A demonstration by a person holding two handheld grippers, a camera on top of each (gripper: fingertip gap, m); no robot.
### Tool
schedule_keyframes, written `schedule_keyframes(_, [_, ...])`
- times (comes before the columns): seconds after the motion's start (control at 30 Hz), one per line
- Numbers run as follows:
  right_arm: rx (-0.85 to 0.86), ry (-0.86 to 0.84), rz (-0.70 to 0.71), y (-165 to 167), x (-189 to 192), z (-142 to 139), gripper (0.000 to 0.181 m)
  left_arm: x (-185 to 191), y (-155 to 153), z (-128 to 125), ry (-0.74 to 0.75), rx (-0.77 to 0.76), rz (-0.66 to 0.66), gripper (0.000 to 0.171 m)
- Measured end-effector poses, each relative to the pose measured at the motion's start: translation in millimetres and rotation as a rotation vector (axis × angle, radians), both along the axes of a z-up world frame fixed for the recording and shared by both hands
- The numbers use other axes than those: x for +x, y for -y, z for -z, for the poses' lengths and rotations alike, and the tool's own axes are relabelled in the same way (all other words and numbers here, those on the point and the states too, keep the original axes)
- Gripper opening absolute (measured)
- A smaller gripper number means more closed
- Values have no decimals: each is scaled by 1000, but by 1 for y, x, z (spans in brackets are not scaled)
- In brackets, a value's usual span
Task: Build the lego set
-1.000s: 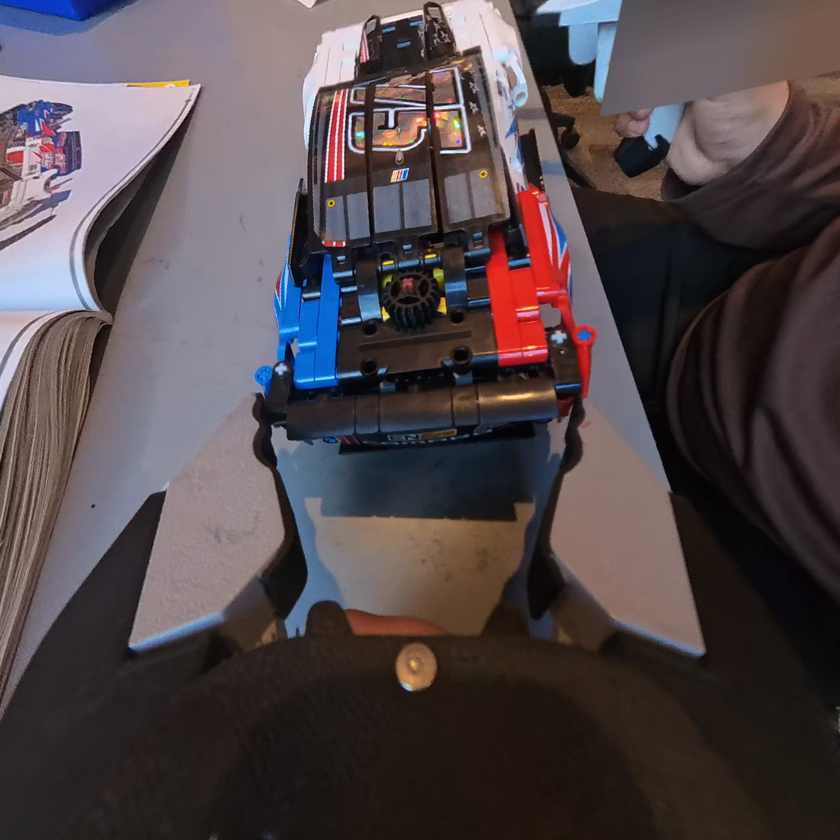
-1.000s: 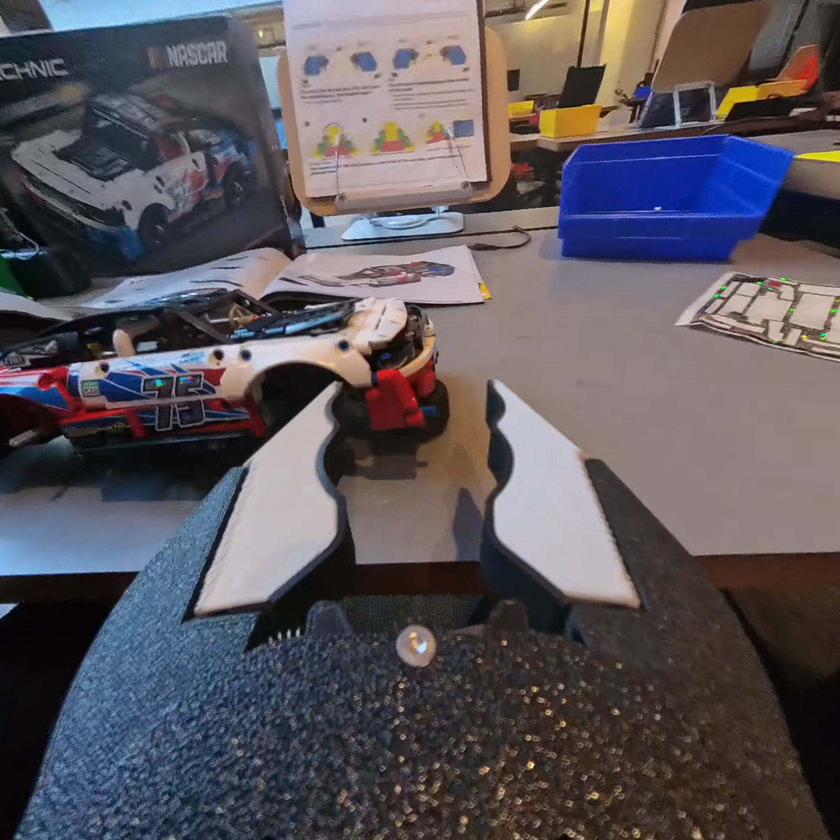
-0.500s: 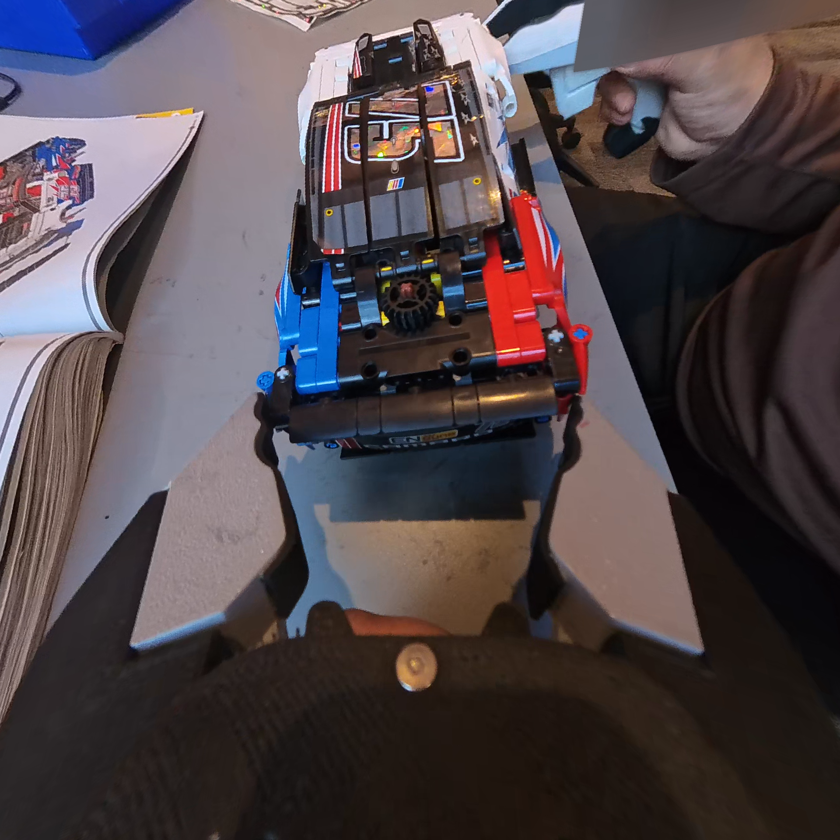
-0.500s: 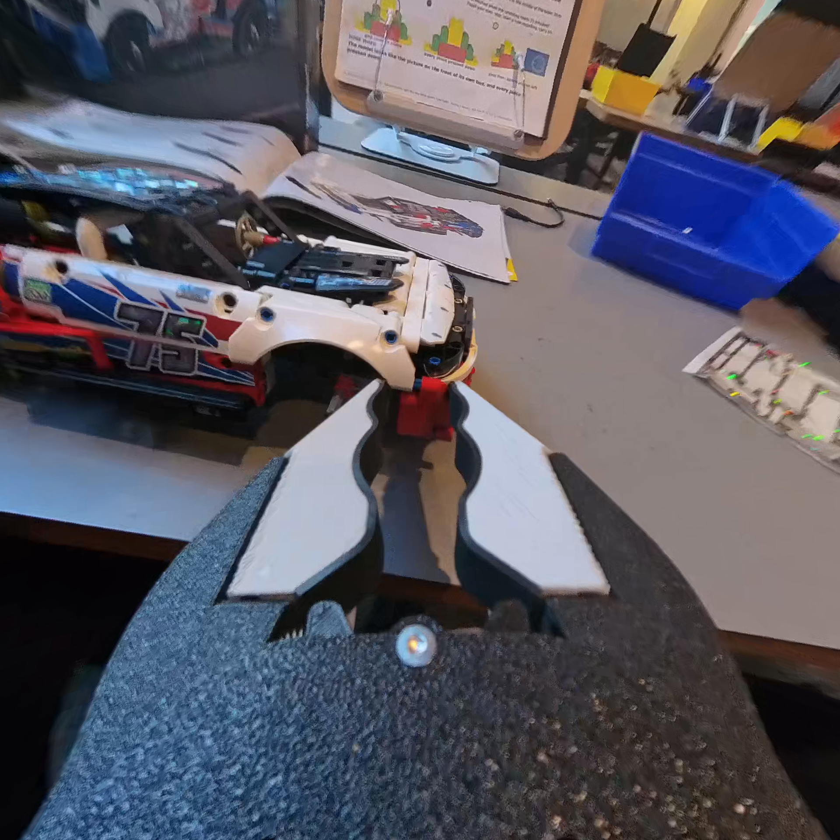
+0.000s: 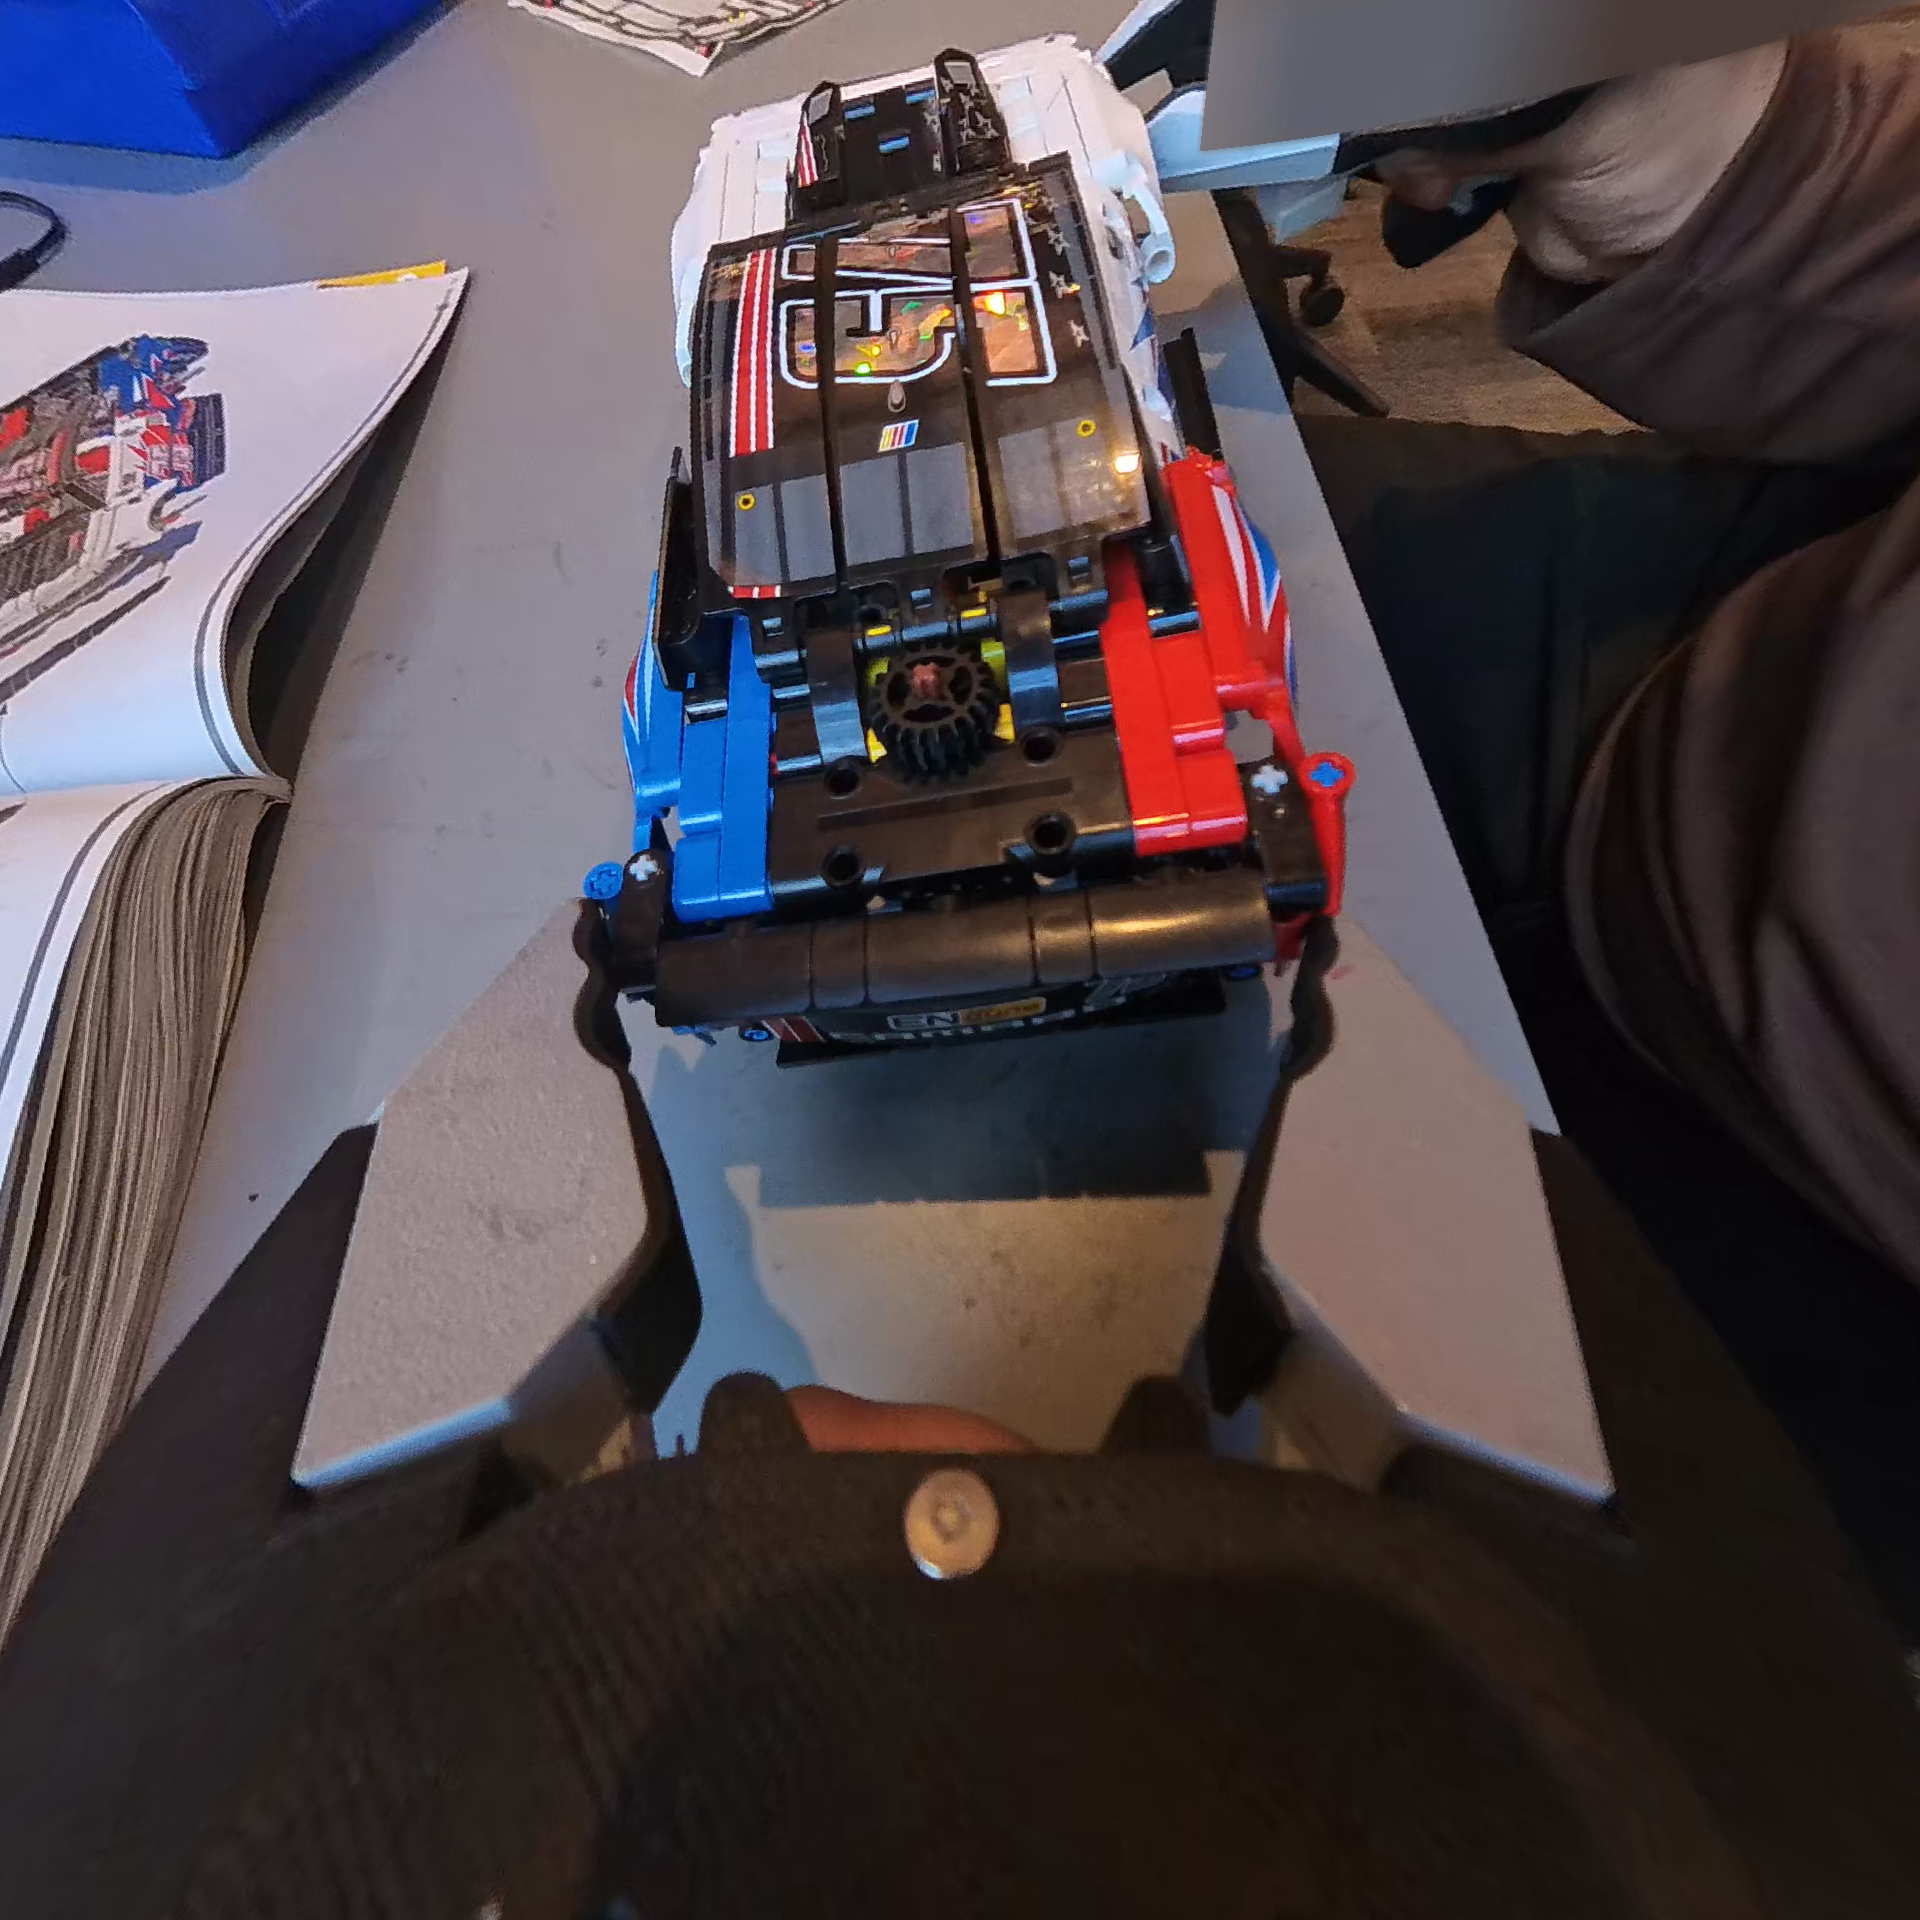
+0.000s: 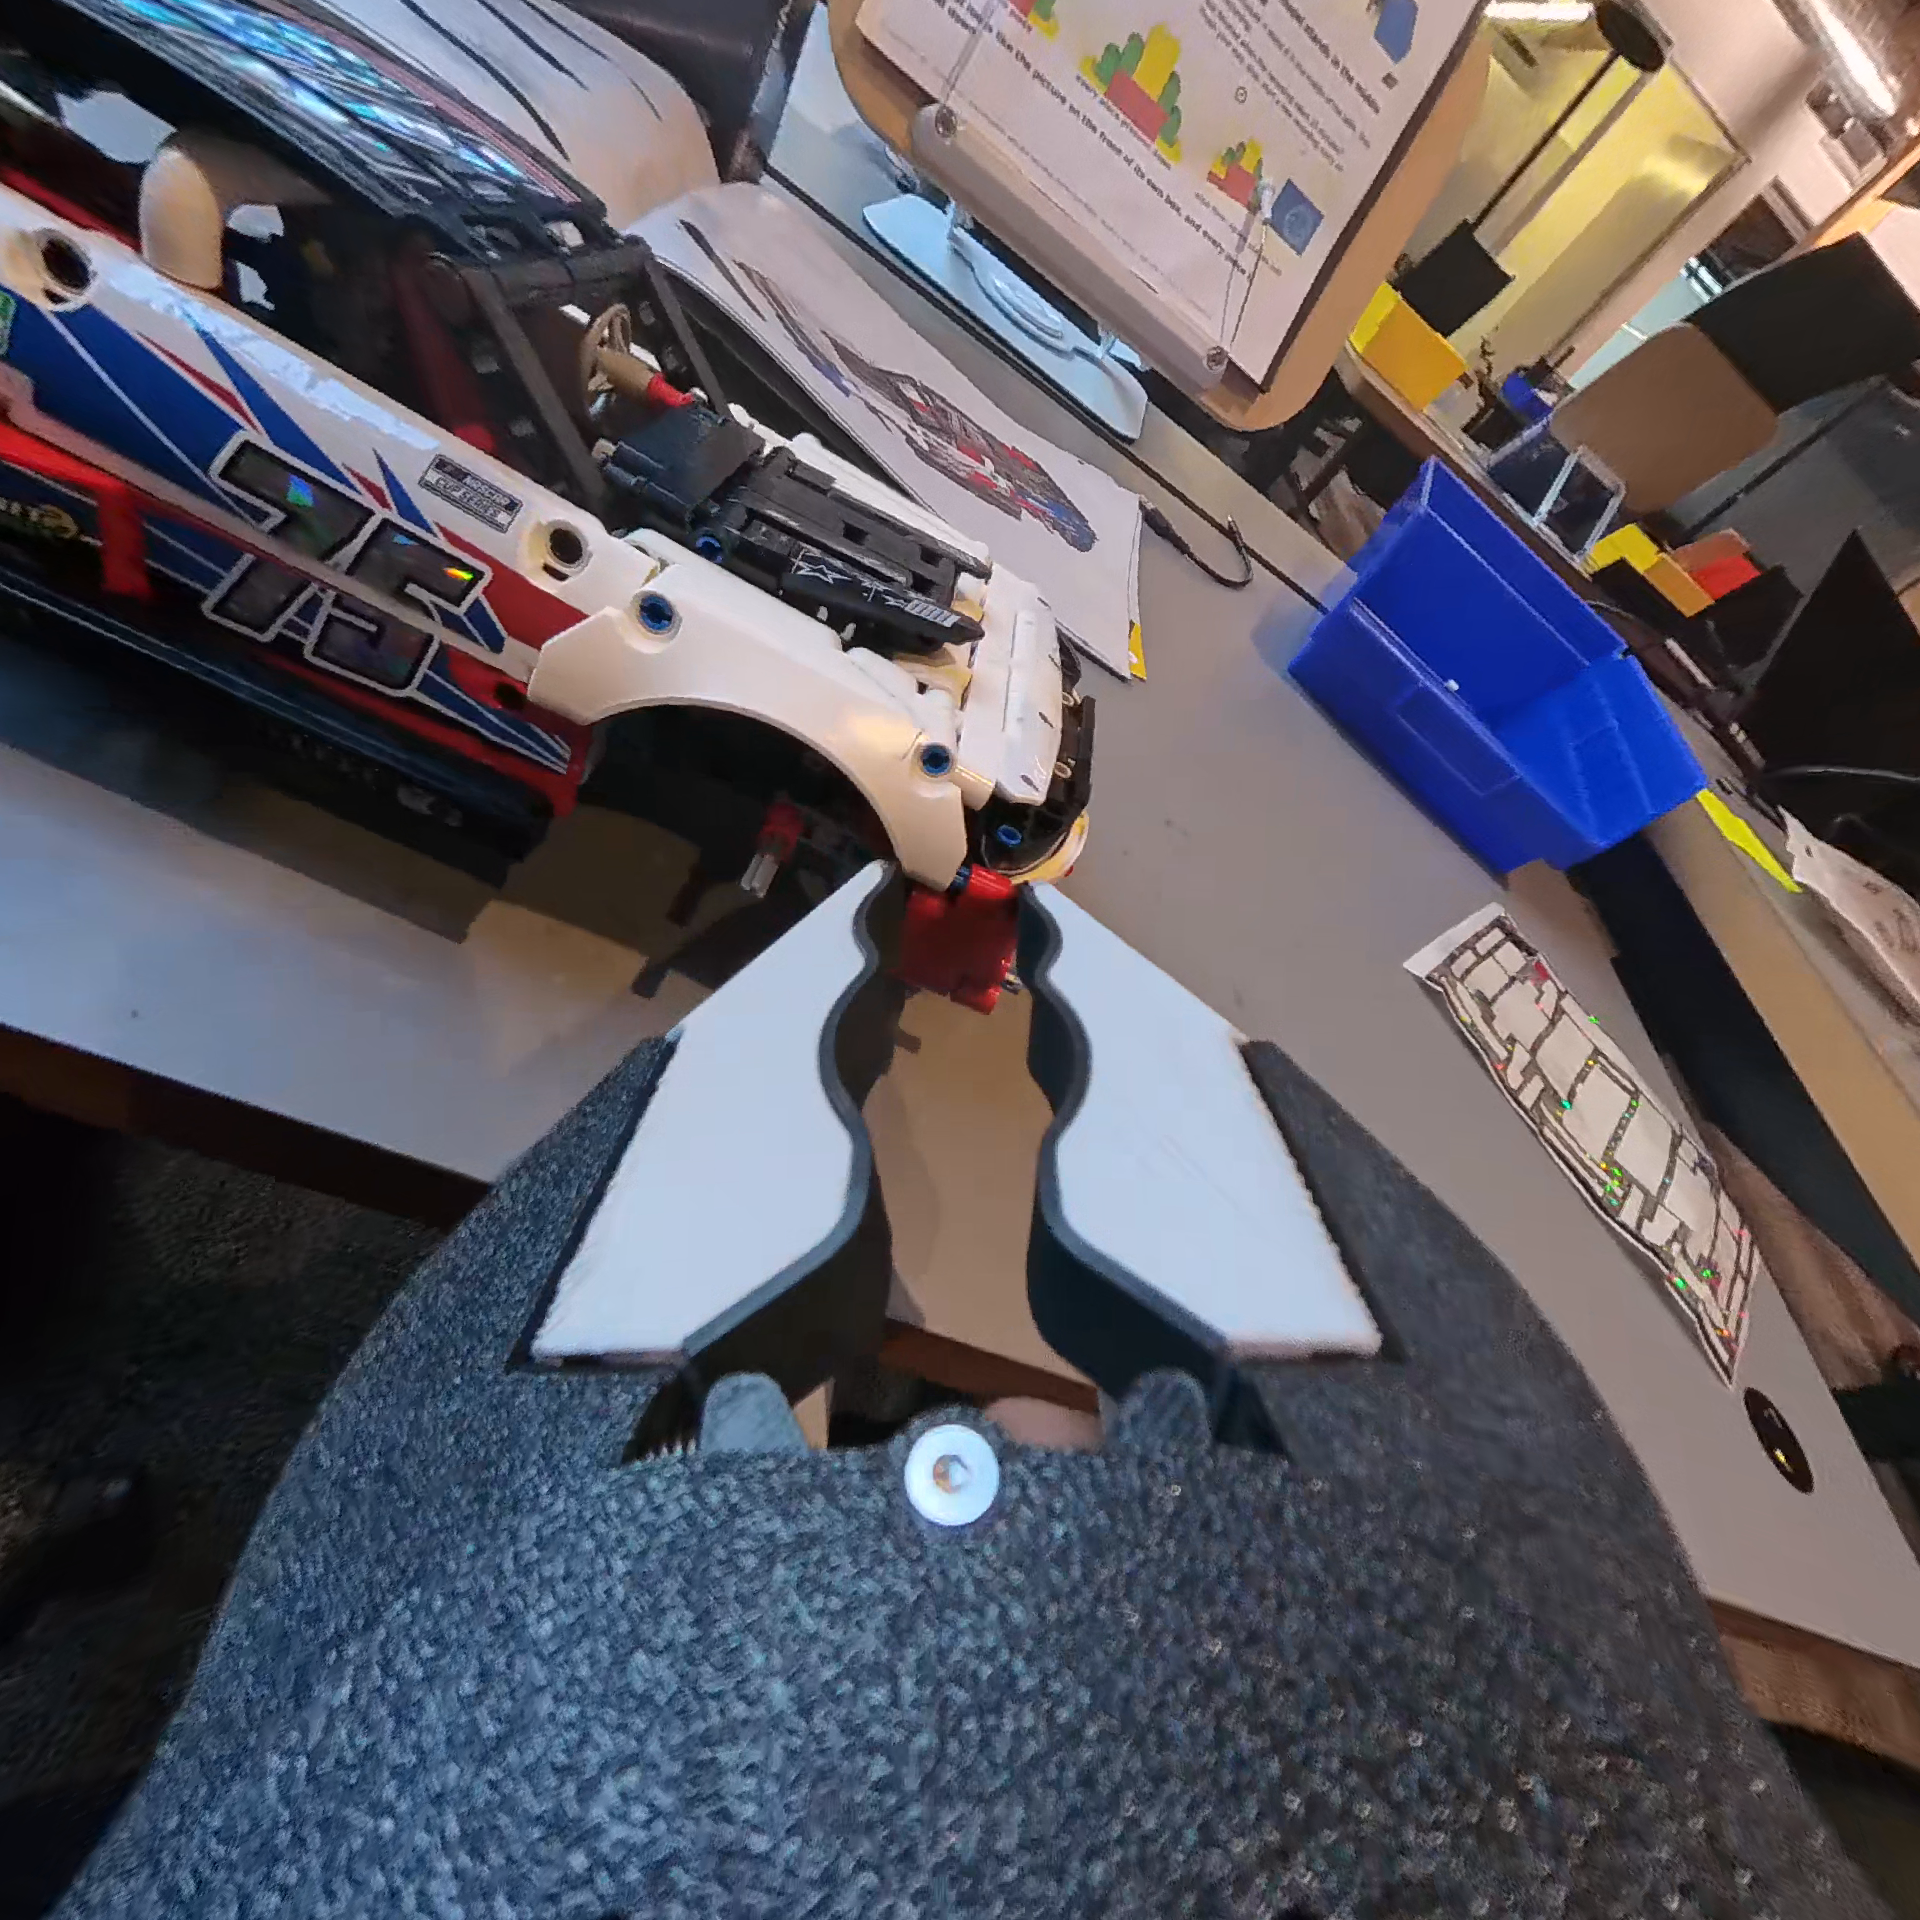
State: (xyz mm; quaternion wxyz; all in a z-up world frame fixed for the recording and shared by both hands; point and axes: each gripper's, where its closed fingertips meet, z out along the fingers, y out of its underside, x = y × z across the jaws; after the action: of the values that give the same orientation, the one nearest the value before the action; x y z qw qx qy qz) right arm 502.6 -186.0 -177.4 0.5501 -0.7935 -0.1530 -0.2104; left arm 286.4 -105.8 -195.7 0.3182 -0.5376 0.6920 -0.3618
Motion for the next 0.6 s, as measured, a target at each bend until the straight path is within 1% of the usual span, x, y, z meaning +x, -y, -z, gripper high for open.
schedule_keyframes(0.17, [-17,66,-53,2,-1,0,16,0,0,0,-3,11,9,127])
schedule_keyframes(0.23, [-47,121,-71,1,-2,-1,15,0,0,0,-3,7,7,127])
schedule_keyframes(0.3, [-66,149,-64,1,0,-2,15,0,0,0,-7,-4,7,126])
schedule_keyframes(0.33, [-63,131,-47,0,1,-2,16,1,0,0,-5,-3,7,127])
schedule_keyframes(0.4, [-74,16,-47,3,0,1,18,0,-1,-1,3,-9,6,127])
schedule_keyframes(0.47, [-101,-166,-95,11,1,1,21,0,0,-2,16,26,13,126])
schedule_keyframes(0.5, [-118,-245,-123,16,2,0,28,0,0,-2,19,33,14,126])
schedule_keyframes(0.53, [-139,-302,-160,21,3,-1,44,0,0,-2,17,38,14,126])
schedule_keyframes(0.57, [-167,-334,-226,28,4,-2,52,-2,0,-2,16,35,16,126])
schedule_keyframes(0.6, [-201,-340,-308,34,4,-1,43,-3,0,-3,21,30,17,124])
